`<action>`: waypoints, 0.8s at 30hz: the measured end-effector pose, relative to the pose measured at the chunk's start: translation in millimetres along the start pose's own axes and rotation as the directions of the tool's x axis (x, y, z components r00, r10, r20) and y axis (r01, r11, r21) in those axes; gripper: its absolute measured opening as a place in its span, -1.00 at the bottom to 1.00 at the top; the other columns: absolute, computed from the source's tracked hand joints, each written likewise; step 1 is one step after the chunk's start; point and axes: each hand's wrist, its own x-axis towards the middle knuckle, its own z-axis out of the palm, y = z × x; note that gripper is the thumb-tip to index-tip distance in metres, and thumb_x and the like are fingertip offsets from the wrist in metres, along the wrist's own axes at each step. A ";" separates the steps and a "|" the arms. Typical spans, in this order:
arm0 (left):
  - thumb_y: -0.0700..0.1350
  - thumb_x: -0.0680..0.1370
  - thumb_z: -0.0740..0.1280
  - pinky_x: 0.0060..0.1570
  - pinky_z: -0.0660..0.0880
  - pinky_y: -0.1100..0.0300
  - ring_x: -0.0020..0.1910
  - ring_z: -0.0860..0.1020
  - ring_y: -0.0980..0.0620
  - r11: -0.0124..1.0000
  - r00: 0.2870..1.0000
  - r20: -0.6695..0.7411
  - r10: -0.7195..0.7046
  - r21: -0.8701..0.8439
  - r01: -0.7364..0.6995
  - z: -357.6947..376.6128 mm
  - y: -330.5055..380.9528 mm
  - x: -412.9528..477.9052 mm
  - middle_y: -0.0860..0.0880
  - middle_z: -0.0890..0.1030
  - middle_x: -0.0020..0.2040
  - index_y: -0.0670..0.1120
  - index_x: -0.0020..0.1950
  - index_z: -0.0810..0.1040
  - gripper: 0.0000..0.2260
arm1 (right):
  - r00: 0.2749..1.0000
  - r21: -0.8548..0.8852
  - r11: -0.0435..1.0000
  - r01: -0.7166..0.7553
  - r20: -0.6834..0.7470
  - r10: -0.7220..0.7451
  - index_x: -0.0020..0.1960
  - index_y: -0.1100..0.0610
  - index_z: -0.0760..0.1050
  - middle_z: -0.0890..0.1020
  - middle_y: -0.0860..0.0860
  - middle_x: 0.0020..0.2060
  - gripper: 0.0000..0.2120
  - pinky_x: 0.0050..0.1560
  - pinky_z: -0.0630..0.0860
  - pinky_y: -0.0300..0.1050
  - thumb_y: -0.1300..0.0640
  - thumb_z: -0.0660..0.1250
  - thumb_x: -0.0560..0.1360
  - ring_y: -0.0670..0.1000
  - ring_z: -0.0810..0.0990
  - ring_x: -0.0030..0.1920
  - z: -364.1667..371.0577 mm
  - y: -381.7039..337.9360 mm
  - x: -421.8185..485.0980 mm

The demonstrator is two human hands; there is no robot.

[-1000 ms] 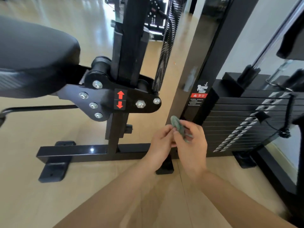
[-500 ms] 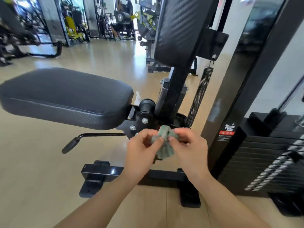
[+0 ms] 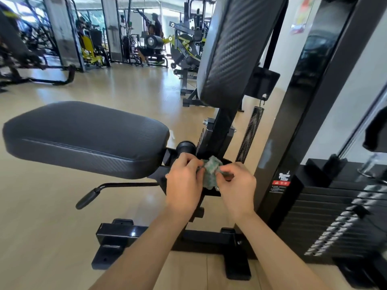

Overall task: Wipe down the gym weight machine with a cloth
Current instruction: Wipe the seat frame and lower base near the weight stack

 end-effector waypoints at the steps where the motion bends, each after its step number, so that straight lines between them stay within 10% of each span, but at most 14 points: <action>1: -0.30 0.47 0.51 -0.22 0.61 0.05 -0.09 0.61 -0.05 1.000 1.000 0.004 0.024 0.019 -0.024 -1.3 0.0 0.1 -0.09 0.59 0.00 -0.19 -0.05 0.68 -0.91 | 1.000 -0.013 1.000 0.001 0.013 -0.001 -0.11 0.12 0.67 0.63 -0.05 -0.16 -0.87 -0.09 0.62 -0.20 0.29 0.53 0.39 -0.12 0.62 -0.17 -0.6 -0.6 0.8; 13: -0.28 0.48 0.51 -0.32 0.59 0.08 -0.16 0.61 -0.03 0.999 0.999 -0.039 0.016 0.044 -0.014 -8.2 -12.7 -5.5 -0.09 0.61 -0.07 -0.17 -0.03 0.68 -0.89 | 0.986 0.025 0.995 0.100 0.133 -0.103 -0.12 0.15 0.67 0.62 -0.04 -0.15 -0.89 -0.12 0.61 -0.20 0.32 0.52 0.40 -0.10 0.61 -0.15 3.9 -7.3 9.2; 24: -0.22 0.48 0.50 -0.41 0.55 0.00 -0.22 0.57 -0.04 0.987 0.981 0.109 0.161 -0.011 -0.161 42.7 9.6 -21.1 -0.05 0.56 -0.10 -0.14 -0.07 0.67 -0.94 | 0.982 -0.164 0.969 -0.185 0.002 0.188 -0.15 0.12 0.64 0.59 -0.05 -0.19 -0.90 -0.15 0.47 -0.40 0.25 0.52 0.40 -0.18 0.51 -0.23 -36.8 24.1 -7.0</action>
